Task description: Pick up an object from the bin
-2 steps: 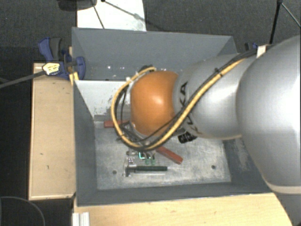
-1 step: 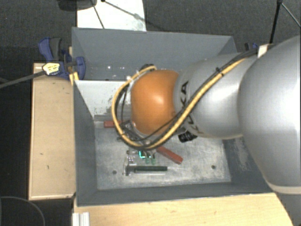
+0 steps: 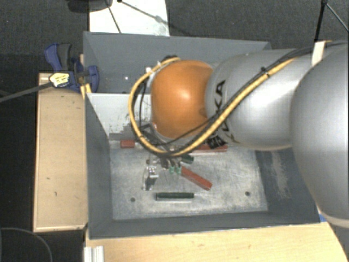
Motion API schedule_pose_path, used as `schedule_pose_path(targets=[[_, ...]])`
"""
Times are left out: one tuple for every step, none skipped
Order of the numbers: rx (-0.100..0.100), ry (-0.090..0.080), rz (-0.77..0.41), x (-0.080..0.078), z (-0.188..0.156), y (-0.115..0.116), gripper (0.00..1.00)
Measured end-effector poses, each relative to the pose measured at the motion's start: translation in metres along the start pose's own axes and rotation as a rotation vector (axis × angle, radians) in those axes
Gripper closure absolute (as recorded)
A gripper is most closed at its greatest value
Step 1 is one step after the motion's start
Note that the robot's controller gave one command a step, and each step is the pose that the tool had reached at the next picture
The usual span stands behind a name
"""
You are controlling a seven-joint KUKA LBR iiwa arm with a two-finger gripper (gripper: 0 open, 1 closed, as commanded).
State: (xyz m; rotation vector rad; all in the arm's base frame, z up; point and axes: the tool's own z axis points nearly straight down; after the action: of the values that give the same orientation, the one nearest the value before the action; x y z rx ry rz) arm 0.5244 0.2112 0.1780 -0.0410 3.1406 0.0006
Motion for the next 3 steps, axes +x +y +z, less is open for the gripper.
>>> schedule_pose_path(targets=[[-0.005, -0.013, -0.070, 0.006, 0.025, -0.029, 0.00], [-0.001, -0.006, -0.054, -0.006, 0.086, -0.038, 0.00], [-0.005, -0.007, -0.064, 0.004, 0.102, -0.048, 0.00]])
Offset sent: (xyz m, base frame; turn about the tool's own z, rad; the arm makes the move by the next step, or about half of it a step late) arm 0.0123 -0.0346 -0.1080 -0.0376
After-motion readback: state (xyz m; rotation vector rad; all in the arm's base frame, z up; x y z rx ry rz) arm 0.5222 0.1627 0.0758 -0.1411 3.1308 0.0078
